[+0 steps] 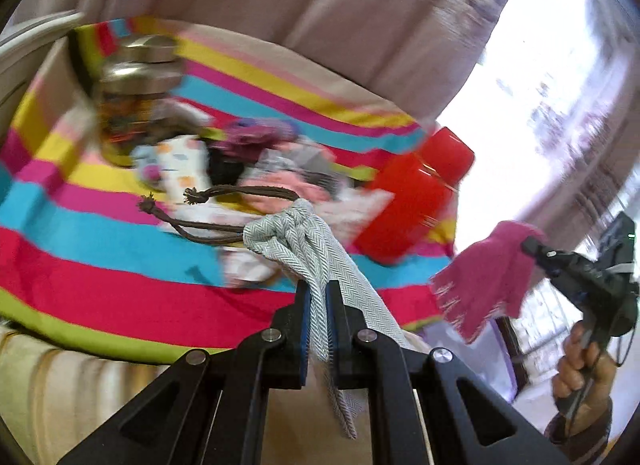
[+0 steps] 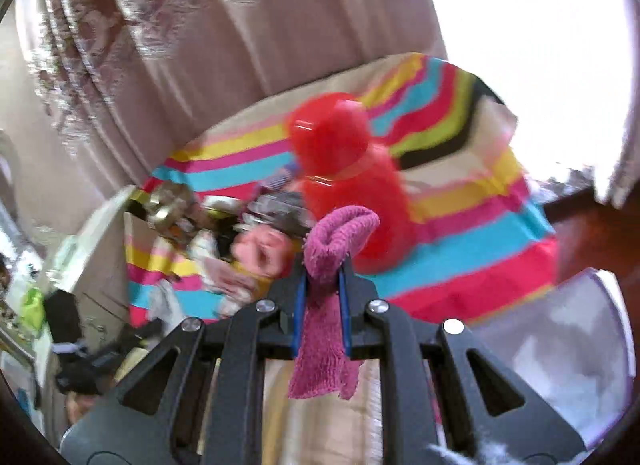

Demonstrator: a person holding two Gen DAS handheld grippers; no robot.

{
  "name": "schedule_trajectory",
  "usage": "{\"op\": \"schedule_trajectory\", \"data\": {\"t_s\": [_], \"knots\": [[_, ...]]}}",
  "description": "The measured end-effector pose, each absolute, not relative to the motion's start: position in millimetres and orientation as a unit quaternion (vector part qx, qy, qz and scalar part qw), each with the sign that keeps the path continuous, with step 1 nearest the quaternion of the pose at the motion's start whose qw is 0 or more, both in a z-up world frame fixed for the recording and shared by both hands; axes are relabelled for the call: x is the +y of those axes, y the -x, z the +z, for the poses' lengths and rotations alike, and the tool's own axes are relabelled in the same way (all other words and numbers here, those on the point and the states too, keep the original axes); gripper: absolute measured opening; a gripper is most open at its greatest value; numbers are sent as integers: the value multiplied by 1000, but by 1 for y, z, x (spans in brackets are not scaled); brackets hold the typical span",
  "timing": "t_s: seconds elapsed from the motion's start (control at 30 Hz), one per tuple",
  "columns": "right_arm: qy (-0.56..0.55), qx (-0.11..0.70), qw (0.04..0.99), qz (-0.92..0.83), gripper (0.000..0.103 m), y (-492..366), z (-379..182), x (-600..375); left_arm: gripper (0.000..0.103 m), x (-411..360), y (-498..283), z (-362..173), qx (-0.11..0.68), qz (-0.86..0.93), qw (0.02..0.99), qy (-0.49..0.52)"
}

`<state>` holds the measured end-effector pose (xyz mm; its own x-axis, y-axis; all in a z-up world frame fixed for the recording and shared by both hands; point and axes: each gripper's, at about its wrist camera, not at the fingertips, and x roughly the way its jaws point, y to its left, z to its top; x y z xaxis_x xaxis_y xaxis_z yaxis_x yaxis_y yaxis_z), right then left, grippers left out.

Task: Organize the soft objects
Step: 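Lift both items over to the white box and release them inside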

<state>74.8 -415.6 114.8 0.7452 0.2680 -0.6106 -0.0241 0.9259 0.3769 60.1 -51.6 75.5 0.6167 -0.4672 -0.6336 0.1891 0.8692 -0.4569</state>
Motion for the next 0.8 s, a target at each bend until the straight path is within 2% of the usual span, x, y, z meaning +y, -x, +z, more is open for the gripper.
{"op": "schedule_trajectory", "data": {"t_s": [0.5,0.6,0.67,0.77,0.8], "knots": [[-159,419,891,-67,18,0,52,-525,8,-243,-36,74,451,-364,812,78],[-169,436,881,-79,20,9,40,-537,8,-273,-24,69,466,-392,790,65],[-172,440,877,-86,21,14,36,-544,11,-289,-16,65,476,-410,776,56],[-172,450,871,-100,26,20,28,-551,33,-309,-7,58,496,-429,754,37],[-170,451,870,-104,35,22,27,-551,46,-312,-4,56,499,-431,751,32]]}}
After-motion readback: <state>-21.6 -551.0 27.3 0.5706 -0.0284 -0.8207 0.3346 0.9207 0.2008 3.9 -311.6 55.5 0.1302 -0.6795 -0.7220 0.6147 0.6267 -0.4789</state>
